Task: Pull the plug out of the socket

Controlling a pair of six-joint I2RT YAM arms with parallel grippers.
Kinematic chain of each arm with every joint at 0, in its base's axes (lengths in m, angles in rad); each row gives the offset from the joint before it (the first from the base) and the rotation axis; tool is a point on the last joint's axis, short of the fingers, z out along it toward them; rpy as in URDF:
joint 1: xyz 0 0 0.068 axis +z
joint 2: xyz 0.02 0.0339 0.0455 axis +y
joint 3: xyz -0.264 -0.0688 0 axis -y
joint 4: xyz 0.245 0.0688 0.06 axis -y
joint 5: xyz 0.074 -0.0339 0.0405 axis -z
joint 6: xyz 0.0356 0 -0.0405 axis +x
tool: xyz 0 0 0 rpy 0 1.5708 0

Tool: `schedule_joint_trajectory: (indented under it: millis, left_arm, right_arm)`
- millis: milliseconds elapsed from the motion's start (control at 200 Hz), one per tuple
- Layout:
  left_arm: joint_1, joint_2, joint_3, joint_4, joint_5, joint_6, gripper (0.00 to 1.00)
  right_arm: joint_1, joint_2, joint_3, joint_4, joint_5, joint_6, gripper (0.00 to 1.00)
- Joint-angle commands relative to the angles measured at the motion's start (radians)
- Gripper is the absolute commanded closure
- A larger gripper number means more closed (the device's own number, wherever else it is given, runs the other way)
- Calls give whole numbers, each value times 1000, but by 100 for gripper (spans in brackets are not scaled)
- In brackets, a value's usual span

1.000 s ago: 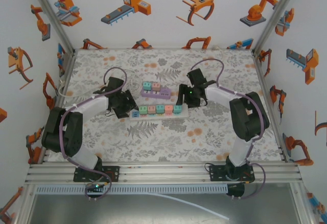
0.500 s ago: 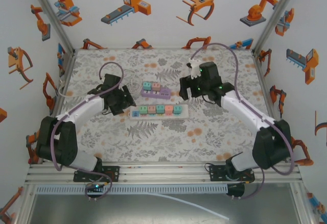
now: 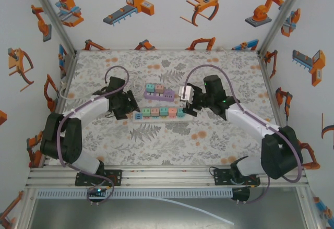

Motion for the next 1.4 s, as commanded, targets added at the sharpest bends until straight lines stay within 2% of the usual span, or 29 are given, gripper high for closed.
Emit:
schedule_joint_trajectory:
  millis: [0,190,365,591,761,851,1026,1161,1392]
  left_arm:
    - [-2,-3,2,-21,11,12,33]
    - [-3,-1,-20,-5,17,6,33]
    - [-2,8,-26,4,27,6,33]
    - [-2,19,-30,12,28,7,34]
    - [-5,26,-41,13,23,-2,35]
    - [-4,23,-50,15,23,-5,36]
    - [-11,34,-65,24,13,-5,37]
    - [-12,49,-80,31,-7,-8,39]
    - [-25,95,-92,51,-33,-10,45]
  right_arm:
    - [33,46,50,-118,-59,-151,28]
    - [55,132,112,-218,-59,-178,31]
    - [57,183,115,-212,-18,-184,34]
    - [57,219,110,-178,-12,-187,56]
    - [57,237,114,-170,-9,-187,59]
    - [57,248,123,-172,-19,-185,66]
    - [57,252,134,-176,-18,-184,73]
    - [57,256,169,-226,-52,-182,85]
    - [57,260,200,-249,-76,-159,94]
